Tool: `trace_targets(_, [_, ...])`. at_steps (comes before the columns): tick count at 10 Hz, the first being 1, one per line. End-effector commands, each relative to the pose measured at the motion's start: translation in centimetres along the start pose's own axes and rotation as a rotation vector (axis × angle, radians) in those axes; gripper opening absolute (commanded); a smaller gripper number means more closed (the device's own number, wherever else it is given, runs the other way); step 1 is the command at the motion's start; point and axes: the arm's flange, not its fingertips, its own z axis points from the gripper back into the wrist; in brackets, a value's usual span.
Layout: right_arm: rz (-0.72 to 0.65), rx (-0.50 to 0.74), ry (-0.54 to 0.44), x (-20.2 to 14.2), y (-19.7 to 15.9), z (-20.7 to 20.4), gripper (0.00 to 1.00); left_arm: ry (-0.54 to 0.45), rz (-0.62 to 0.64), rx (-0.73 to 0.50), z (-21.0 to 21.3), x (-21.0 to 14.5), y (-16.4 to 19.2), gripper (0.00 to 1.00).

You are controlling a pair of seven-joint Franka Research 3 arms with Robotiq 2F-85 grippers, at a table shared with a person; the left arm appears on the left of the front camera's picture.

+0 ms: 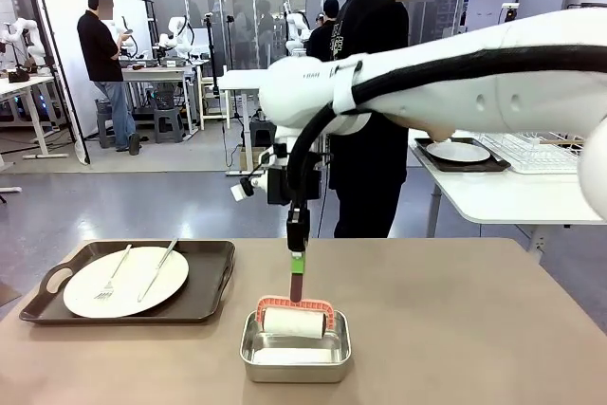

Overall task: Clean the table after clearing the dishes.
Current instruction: When the left (or right) Handle tray is removed, use the left hand (or right hand) to clean the left (or right) side of the table with the Lint Roller.

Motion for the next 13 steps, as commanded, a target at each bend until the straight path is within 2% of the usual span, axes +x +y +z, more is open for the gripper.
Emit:
trace_targets(1, [-0.076, -0.028, -0.021, -1.5, 3.5, 0.6, 0.22, -0.003, 0.000, -0.002, 0.2, -0.2, 0.0, 1.00])
trace_targets(3, [-0.176, -0.048, -0.039, -3.5, 5.3, 1.8, 0.22, -0.003, 0.000, -0.002, 0.2, -0.2, 0.0, 1.00])
trace_targets(5, [-0.315, -0.077, -0.261, -10.0, 6.1, 2.8, 0.22, -0.003, 0.000, -0.002, 0.2, -0.2, 0.0, 1.00])
trace_targets(6, [-0.427, -0.083, -0.347, -13.5, 5.6, 2.5, 0.22, -0.003, 0.000, -0.002, 0.2, -0.2, 0.0, 1.00])
trace_targets(8, [-0.700, -0.126, -0.466, -19.1, 5.3, 1.9, 0.22, -0.003, 0.000, -0.002, 0.2, -0.2, 0.0, 1.00])
trace_targets(9, [-0.835, -0.133, -0.465, -20.7, 5.2, 1.7, 0.22, -0.003, 0.000, -0.002, 0.2, -0.2, 0.0, 1.00])
trace_targets(12, [-1.025, -0.064, -0.605, -23.8, 4.3, 1.2, 0.22, -0.003, 0.000, -0.002, 0.2, -0.2, 0.0, 1.00])
trace_targets(13, [-1.039, -0.072, -0.595, -23.5, 3.9, 1.3, 0.22, -0.003, 0.000, -0.002, 0.2, -0.2, 0.0, 1.00])
